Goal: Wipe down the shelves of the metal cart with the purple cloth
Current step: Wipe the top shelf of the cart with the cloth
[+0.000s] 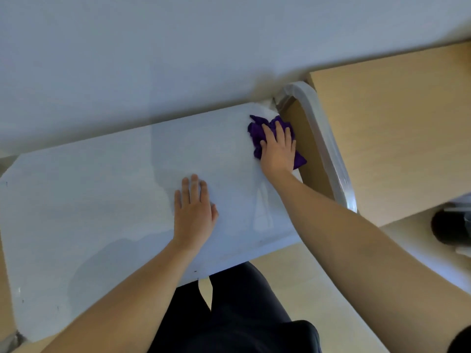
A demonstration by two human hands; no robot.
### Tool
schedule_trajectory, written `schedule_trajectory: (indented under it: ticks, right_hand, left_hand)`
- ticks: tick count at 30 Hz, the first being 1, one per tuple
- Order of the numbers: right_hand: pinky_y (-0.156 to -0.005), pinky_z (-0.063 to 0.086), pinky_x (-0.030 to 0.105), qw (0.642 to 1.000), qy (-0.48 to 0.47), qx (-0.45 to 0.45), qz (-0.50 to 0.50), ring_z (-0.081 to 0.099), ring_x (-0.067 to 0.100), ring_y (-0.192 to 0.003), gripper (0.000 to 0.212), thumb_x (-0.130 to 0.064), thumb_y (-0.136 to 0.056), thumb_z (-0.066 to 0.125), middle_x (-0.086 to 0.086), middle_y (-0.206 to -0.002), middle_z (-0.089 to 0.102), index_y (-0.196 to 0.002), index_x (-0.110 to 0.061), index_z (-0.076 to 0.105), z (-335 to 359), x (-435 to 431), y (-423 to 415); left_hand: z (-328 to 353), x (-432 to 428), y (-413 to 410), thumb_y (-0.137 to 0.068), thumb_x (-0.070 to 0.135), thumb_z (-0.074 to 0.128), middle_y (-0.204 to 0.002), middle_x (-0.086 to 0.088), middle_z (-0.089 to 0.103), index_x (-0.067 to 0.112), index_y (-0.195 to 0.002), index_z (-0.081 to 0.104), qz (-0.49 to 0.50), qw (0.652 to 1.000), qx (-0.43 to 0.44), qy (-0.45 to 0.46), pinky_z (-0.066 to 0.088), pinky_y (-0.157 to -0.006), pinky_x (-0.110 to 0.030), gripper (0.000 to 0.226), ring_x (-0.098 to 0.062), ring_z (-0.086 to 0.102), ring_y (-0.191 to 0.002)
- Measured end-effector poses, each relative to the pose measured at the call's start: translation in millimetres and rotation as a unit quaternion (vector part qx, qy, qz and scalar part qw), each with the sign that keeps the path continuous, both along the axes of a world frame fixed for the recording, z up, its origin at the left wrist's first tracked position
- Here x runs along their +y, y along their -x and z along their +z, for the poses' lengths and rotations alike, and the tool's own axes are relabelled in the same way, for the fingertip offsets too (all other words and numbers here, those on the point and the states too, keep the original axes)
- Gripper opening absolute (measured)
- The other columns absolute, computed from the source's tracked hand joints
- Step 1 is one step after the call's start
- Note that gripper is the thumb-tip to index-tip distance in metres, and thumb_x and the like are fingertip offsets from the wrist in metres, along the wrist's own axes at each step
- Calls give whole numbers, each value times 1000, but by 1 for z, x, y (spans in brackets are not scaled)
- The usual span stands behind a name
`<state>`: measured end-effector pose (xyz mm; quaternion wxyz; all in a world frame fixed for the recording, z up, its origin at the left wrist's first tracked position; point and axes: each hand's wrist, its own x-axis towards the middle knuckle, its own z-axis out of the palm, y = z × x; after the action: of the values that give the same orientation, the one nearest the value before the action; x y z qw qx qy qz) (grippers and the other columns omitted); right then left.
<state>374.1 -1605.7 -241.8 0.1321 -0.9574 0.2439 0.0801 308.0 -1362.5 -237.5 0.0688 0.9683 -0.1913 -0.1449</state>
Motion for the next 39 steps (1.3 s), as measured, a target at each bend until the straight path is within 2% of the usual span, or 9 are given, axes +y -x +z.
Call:
schedule_trajectory:
  ticks: [7,12,17,21,25,28,32,36,39]
  right_hand:
    - [-122,5,47,996,-7,14,-87,3,27,-150,46,-30,-105,28,0,-162,12,-151,-34,22,2,18,101]
    - [-121,9,48,987,2,1,-159,3,26,-150,47,-31,-104,31,0,-162,14,-151,-34,24,-3,39,173]
    - [-120,12,46,953,-10,-30,-302,12,25,-149,45,-33,-101,37,-1,-159,23,-146,-33,35,1,123,188]
    - [-120,14,47,992,-22,-27,-123,14,27,-149,46,-29,-99,44,1,-159,26,-144,-33,38,-3,204,172]
    - [-122,6,41,996,-38,-26,72,12,28,-149,50,-31,-100,45,3,-160,24,-149,-29,32,-6,175,170]
    - [-120,15,46,998,2,-1,-57,15,32,-148,52,-29,-100,44,6,-160,23,-150,-26,31,-7,107,175]
    - [-121,3,48,962,-14,17,-273,5,30,-150,50,-30,-103,34,2,-163,12,-151,-29,25,1,89,161]
    - [-121,7,47,997,-19,-23,-64,9,29,-149,47,-27,-100,41,3,-161,21,-147,-30,35,-3,163,135]
    - [-122,6,45,994,-43,-12,101,7,28,-150,47,-30,-103,38,3,-161,20,-150,-28,30,-4,153,120]
  left_hand:
    - [3,15,10,-82,27,66,-149,-28,31,-4,-137,42,-93,995,18,-14,38,-103,-55,68,-47,31,-136]
    - [4,40,34,-92,31,52,-157,-18,17,4,-146,29,-168,985,41,-11,27,-114,-49,65,-37,16,-145]
    - [5,74,38,-83,24,65,-150,-18,34,3,-138,44,-189,982,25,20,38,-105,-49,62,-37,33,-138]
    - [6,92,40,-76,22,73,-145,-19,42,1,-133,50,-187,982,19,30,44,-98,-49,65,-38,42,-132]
    - [5,105,40,-75,23,73,-145,-16,42,2,-134,49,-190,981,15,21,45,-99,-45,67,-35,43,-132]
    - [4,108,40,-74,21,71,-146,-13,42,3,-131,52,-190,981,12,23,45,-99,-44,63,-33,43,-133]
    - [2,102,44,-72,19,70,-144,-14,43,2,-129,53,-175,984,11,20,46,-98,-46,61,-34,43,-132]
    - [4,91,45,-72,20,69,-140,-16,47,2,-125,55,-151,988,11,-1,46,-96,-47,57,-35,46,-128]
    - [5,88,38,-74,20,68,-137,-15,49,4,-123,55,-138,990,0,-8,47,-90,-45,53,-33,48,-125]
